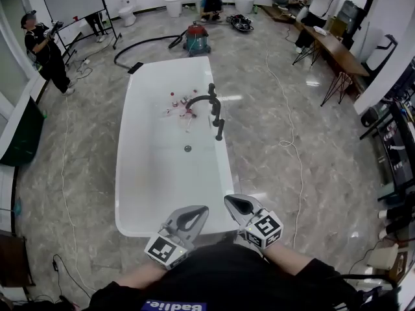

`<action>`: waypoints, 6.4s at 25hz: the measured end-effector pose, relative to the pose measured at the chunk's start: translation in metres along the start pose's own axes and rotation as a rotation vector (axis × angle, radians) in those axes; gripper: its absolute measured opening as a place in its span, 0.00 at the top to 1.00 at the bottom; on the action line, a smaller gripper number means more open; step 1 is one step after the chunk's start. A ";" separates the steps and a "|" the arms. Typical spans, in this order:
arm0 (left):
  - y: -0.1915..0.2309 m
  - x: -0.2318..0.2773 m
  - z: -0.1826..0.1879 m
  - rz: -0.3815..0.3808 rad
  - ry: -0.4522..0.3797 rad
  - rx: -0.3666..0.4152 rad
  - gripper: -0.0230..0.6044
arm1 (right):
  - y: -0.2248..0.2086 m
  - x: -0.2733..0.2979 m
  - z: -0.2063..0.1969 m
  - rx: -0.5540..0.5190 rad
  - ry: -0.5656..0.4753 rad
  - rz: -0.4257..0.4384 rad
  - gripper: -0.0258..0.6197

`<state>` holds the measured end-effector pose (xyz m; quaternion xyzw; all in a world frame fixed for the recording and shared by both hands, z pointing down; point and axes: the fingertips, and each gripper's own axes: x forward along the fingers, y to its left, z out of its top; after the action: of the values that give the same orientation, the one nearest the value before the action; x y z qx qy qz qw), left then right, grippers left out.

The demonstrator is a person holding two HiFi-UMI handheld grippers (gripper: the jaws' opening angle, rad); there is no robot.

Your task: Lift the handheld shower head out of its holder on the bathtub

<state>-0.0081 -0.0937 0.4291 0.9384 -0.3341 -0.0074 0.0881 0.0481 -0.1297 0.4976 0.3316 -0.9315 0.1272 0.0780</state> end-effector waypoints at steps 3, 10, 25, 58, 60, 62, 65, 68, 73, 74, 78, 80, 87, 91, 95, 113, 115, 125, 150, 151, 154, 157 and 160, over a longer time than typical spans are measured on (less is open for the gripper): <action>0.004 0.017 0.003 0.026 0.002 -0.001 0.96 | -0.029 0.004 0.004 0.009 -0.002 0.010 0.94; 0.016 0.052 0.005 0.104 -0.018 0.014 0.96 | -0.090 0.017 0.008 0.010 0.007 0.031 0.93; 0.044 0.062 0.017 0.187 -0.007 0.025 0.96 | -0.168 0.069 -0.019 -0.015 0.097 0.018 0.88; 0.089 0.023 -0.006 0.260 0.087 -0.034 0.96 | -0.330 0.231 -0.096 -0.074 0.312 -0.207 0.65; 0.094 0.026 -0.005 0.254 0.092 -0.038 0.96 | -0.341 0.241 -0.103 -0.067 0.332 -0.216 0.64; 0.097 0.030 -0.002 0.242 0.098 -0.030 0.96 | -0.350 0.250 -0.108 -0.067 0.348 -0.218 0.64; 0.100 0.035 0.003 0.230 0.097 -0.018 0.96 | -0.360 0.263 -0.115 -0.065 0.365 -0.223 0.64; 0.103 0.037 0.004 0.231 0.096 -0.021 0.96 | -0.375 0.279 -0.122 -0.050 0.375 -0.245 0.63; 0.106 0.039 -0.011 0.231 0.128 -0.046 0.96 | -0.403 0.305 -0.131 0.012 0.386 -0.286 0.63; 0.106 0.039 -0.014 0.233 0.131 -0.052 0.96 | -0.407 0.310 -0.134 0.010 0.393 -0.290 0.63; 0.109 0.039 -0.026 0.244 0.159 -0.071 0.96 | -0.427 0.324 -0.143 0.005 0.416 -0.308 0.63; 0.113 0.040 -0.031 0.249 0.175 -0.069 0.96 | -0.435 0.332 -0.149 0.012 0.432 -0.310 0.63; 0.119 0.038 -0.049 0.279 0.194 -0.085 0.96 | -0.458 0.352 -0.184 0.069 0.464 -0.313 0.63; 0.118 0.032 -0.062 0.304 0.217 -0.113 0.96 | -0.457 0.359 -0.195 0.014 0.485 -0.308 0.72; 0.117 0.030 -0.069 0.324 0.215 -0.134 0.96 | -0.450 0.361 -0.195 -0.054 0.514 -0.303 0.75; 0.072 0.035 -0.038 0.209 0.102 -0.133 0.96 | -0.368 0.277 -0.120 -0.183 0.433 -0.259 0.76; 0.064 0.032 -0.033 0.190 0.089 -0.127 0.96 | -0.358 0.263 -0.113 -0.170 0.425 -0.263 0.76; 0.038 0.008 -0.011 0.149 0.034 -0.097 0.96 | -0.302 0.202 -0.096 -0.153 0.392 -0.273 0.76; -0.002 -0.046 0.045 0.032 -0.072 -0.009 0.96 | -0.120 0.080 -0.047 -0.112 0.290 -0.228 0.76; -0.004 -0.046 0.046 0.026 -0.075 -0.010 0.96 | -0.114 0.075 -0.045 -0.115 0.288 -0.228 0.76; -0.006 -0.050 0.048 0.015 -0.080 -0.014 0.96 | -0.100 0.064 -0.041 -0.109 0.278 -0.233 0.76; -0.006 -0.048 0.051 -0.001 -0.086 -0.001 0.96 | -0.089 0.057 -0.034 -0.099 0.268 -0.234 0.76; -0.010 -0.046 0.053 -0.018 -0.089 -0.002 0.96 | -0.075 0.045 -0.029 -0.085 0.255 -0.223 0.76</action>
<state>-0.0417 -0.0660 0.3734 0.9401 -0.3290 -0.0500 0.0741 0.0631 -0.2040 0.5496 0.4105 -0.8760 0.1195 0.2233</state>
